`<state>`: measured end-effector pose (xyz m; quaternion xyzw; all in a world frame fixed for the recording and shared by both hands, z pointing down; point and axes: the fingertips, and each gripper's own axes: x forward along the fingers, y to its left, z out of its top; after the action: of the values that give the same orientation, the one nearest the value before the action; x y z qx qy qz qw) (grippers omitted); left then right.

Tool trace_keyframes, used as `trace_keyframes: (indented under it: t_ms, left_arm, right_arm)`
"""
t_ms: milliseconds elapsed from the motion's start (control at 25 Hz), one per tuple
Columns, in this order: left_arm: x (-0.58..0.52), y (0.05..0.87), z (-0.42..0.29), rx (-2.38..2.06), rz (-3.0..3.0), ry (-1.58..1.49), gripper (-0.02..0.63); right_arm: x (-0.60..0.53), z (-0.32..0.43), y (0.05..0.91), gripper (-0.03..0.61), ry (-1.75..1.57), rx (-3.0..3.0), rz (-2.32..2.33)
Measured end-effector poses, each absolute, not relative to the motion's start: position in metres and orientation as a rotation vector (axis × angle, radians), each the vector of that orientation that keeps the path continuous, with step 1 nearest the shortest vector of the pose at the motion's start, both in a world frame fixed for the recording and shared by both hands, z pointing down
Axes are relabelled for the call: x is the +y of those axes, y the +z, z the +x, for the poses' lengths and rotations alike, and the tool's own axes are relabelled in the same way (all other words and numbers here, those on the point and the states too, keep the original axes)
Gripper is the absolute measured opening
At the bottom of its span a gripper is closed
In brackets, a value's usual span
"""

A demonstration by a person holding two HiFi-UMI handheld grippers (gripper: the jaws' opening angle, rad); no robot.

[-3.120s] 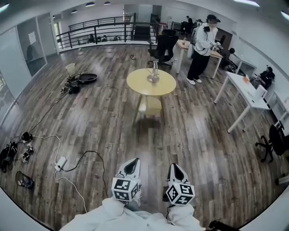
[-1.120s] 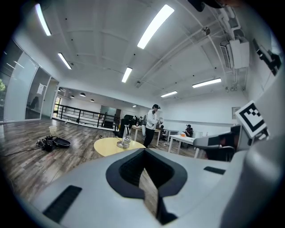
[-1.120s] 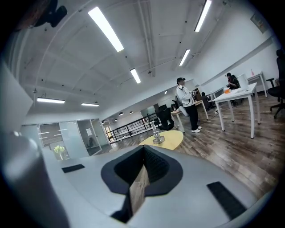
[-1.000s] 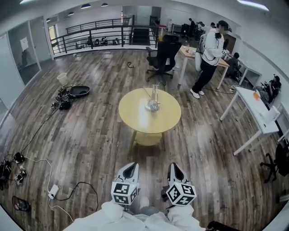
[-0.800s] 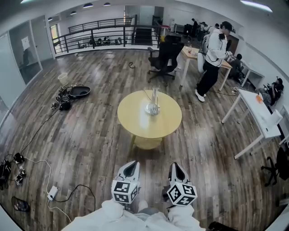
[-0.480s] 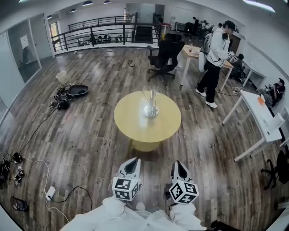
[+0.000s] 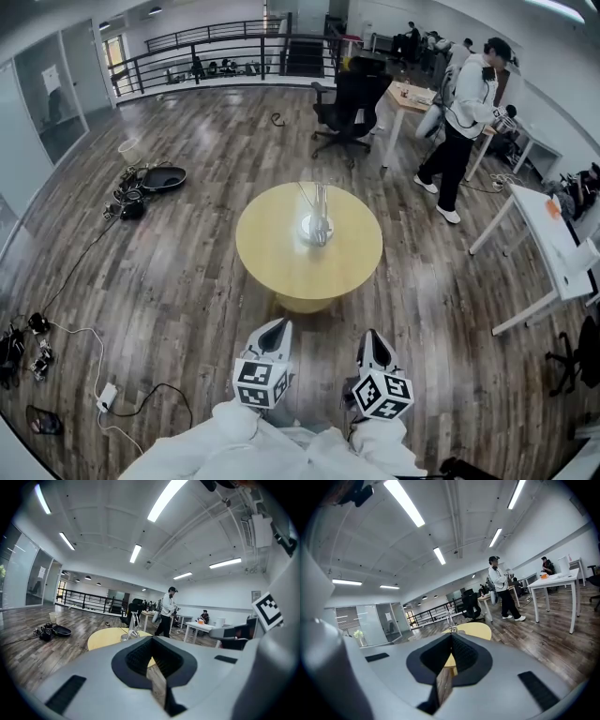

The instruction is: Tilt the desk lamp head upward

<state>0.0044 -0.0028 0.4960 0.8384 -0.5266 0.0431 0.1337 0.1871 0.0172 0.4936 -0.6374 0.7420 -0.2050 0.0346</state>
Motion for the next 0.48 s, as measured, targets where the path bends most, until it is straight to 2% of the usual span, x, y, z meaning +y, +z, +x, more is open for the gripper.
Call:
trace_keyframes:
  t_ms: [480]
  left_arm:
    - [-0.145, 0.508, -0.001, -1.442, 2.502, 0.127, -0.002]
  right_arm:
    - [-0.117, 0.173, 0.506, 0.012, -0.610, 2.227, -2.019]
